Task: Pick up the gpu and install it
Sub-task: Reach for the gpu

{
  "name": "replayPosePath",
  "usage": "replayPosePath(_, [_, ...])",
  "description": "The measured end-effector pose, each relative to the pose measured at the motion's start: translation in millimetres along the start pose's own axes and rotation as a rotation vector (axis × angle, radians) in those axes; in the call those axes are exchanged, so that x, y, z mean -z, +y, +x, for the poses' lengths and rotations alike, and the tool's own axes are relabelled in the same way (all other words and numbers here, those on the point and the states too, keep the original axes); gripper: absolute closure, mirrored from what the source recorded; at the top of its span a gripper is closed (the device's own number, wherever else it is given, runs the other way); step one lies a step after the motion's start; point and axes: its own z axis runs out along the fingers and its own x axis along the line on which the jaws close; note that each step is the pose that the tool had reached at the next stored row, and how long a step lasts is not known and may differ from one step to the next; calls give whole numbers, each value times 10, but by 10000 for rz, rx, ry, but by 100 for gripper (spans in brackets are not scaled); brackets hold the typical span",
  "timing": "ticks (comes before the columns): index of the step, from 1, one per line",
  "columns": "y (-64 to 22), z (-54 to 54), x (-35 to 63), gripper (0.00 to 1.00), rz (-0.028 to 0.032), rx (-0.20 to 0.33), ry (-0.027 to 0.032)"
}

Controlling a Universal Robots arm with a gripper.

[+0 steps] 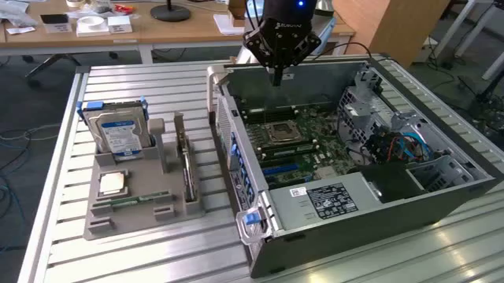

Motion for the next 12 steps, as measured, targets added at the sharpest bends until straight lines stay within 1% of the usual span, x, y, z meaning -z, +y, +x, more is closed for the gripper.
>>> replayPosePath(8, [0,2,0,89,0,0,-1])
replayPosePath(12, [-2,20,1,89,1,-1,0])
